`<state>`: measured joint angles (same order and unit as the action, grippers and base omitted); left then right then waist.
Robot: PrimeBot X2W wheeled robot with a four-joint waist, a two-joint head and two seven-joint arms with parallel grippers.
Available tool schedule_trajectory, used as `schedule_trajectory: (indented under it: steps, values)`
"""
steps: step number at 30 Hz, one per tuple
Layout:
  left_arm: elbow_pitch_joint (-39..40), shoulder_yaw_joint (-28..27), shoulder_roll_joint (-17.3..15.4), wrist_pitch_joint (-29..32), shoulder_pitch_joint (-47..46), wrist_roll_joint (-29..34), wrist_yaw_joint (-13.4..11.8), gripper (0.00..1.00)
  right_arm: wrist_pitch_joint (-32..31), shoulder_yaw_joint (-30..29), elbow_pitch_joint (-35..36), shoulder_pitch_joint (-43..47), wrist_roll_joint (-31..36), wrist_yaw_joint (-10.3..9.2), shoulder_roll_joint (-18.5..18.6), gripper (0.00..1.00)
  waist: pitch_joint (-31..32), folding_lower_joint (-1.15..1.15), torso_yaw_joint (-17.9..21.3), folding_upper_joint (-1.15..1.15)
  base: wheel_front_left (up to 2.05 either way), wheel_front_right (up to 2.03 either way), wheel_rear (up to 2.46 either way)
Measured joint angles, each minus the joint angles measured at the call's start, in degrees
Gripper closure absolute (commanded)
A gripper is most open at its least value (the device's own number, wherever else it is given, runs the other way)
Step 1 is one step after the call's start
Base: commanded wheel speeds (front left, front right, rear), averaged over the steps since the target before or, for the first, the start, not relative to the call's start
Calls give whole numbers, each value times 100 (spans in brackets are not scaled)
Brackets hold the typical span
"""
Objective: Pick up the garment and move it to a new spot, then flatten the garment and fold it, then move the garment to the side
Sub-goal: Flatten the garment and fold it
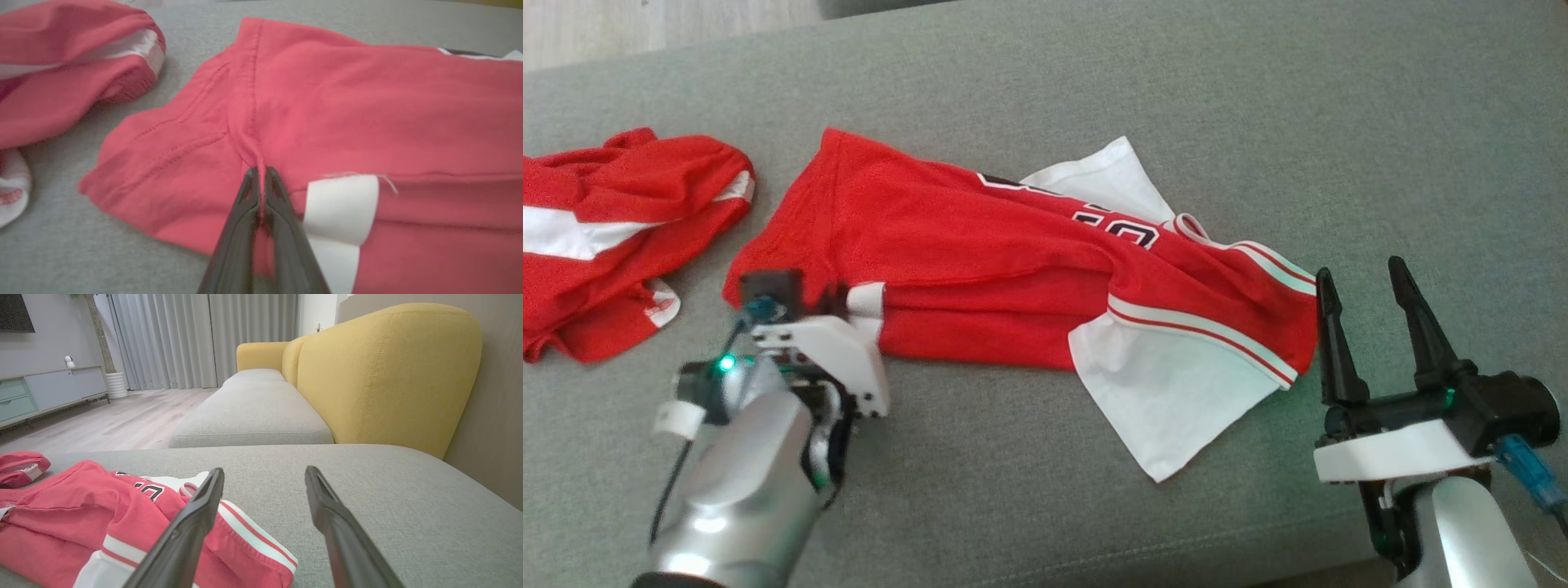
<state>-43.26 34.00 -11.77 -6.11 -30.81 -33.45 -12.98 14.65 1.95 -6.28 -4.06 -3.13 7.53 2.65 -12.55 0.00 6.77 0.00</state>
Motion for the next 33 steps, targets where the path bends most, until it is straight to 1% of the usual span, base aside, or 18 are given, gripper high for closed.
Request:
schedule_trajectory:
  steps: [8, 12, 16, 20, 25, 29, 31, 32, 33]
  values:
    - [-16, 291, 370, 208, 121, -141, 472, 100, 0, 12, -48, 2, -51, 0, 0, 0, 181, 0, -66, 0, 0, 0, 0]
    - [254, 549, 552, 377, 414, -235, 750, 100, 0, 40, -74, 23, -69, 0, 0, 0, 304, 0, -64, 0, 0, 0, 0]
    - [630, 864, 713, 570, 617, -265, 923, 100, 0, 88, -98, 30, -112, 0, 0, 0, 384, 0, -4, 0, 0, 0, 0]
    - [937, 1101, 817, 661, 705, -337, 928, 100, 0, 126, -98, 35, -151, 0, 0, 0, 416, 0, 131, 0, 0, 0, 0]
    - [1136, 1370, 849, 669, 659, -361, 870, 100, 0, 177, -98, 36, -192, 0, 0, 0, 387, 0, 369, 0, 0, 0, 0]
    - [1144, 1555, 856, 520, 513, -482, 862, 100, 0, 189, -113, 36, -192, 0, 0, 0, 345, 0, 542, 0, 0, 0, 0]
    - [1141, 1627, 864, 404, 439, -566, 780, 100, 0, 186, -125, 36, -193, 0, 0, 0, 333, 0, 593, 0, 0, 0, 0]
    - [1125, 1660, 864, 337, 416, -583, 722, 81, 0, 186, -127, 36, -193, 0, 0, 0, 337, 0, 601, 0, 0, 0, 0]
    - [1093, 1694, 864, 283, 403, -620, 672, 53, 0, 186, -133, 36, -193, 0, 0, 0, 350, 0, 601, 0, 0, 0, 0]
